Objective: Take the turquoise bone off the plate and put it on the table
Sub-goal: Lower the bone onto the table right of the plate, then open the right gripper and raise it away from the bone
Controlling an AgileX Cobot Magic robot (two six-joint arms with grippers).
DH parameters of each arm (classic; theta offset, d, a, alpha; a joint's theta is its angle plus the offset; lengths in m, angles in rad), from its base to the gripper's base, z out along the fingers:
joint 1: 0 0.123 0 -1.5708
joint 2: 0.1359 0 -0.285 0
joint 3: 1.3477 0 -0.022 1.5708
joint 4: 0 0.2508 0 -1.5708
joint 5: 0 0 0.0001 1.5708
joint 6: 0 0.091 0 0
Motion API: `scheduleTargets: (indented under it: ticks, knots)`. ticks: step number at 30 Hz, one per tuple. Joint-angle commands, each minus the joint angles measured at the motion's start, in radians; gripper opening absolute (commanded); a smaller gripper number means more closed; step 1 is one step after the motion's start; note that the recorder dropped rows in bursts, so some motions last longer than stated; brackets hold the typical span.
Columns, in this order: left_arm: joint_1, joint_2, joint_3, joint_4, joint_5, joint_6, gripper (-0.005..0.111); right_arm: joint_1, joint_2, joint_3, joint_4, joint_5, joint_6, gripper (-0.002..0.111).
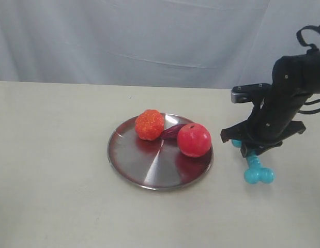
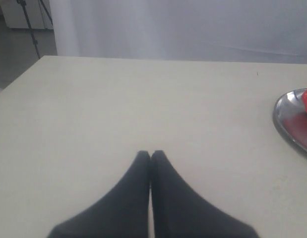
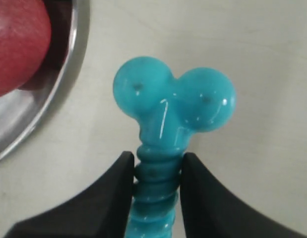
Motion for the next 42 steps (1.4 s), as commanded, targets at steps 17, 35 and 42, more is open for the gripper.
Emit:
scheduleTargets:
  ticks: [17,35,42]
  knots:
    - [0.004,-0.001,0.003,-0.006,-0.005,-0.004,0.000,-0.006,0.100,-0.001,-0.003,-0.177,0.054,0.000]
    - [0.004,-0.001,0.003,-0.006,-0.005,-0.004,0.000,-0.006,0.097,-0.001,-0.003,-0.173,0.045,0.052]
    - [0.004,-0.001,0.003,-0.006,-0.005,-0.004,0.000,-0.006,0.006,-0.061,-0.003,-0.047,0.045,0.035]
